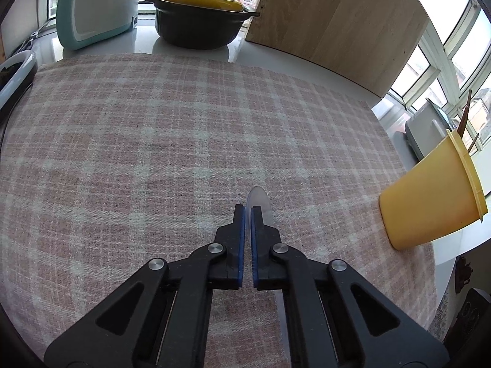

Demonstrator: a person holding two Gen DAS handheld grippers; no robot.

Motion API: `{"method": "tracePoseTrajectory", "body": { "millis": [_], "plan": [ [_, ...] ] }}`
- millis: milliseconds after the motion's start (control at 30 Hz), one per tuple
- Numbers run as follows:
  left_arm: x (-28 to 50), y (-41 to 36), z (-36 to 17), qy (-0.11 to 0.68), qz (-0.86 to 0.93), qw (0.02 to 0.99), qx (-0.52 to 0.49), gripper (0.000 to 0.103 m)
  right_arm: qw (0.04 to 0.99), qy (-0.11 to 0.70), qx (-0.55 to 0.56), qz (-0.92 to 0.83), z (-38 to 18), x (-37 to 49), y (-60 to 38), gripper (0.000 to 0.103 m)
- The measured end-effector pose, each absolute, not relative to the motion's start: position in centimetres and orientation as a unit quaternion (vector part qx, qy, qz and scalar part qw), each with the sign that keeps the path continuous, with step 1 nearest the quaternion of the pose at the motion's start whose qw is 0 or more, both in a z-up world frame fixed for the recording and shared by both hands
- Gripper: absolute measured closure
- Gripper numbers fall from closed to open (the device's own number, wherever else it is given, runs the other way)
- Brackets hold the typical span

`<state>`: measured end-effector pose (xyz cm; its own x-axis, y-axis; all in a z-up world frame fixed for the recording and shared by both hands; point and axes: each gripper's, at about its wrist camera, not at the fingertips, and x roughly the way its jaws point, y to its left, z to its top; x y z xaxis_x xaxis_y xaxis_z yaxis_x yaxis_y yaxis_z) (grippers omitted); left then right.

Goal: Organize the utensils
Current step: 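Close the left tool on the clear plastic spoon while the right tool grasps the metal spoon, then lift both spoons and carry them over the yellow container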

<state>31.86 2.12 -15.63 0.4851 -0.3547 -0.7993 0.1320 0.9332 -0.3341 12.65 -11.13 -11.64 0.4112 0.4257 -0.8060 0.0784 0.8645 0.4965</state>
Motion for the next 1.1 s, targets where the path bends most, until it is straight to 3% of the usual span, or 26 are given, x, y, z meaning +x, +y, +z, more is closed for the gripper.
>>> {"method": "tracePoseTrajectory", "body": {
  "millis": [1100],
  "plan": [
    [22.2, 4.7, -6.6, 0.352, -0.165, 0.911, -0.134, 0.103, 0.879, 0.446, 0.147, 0.083, -1.9, 11.9, -14.7, 0.103]
  ]
}}
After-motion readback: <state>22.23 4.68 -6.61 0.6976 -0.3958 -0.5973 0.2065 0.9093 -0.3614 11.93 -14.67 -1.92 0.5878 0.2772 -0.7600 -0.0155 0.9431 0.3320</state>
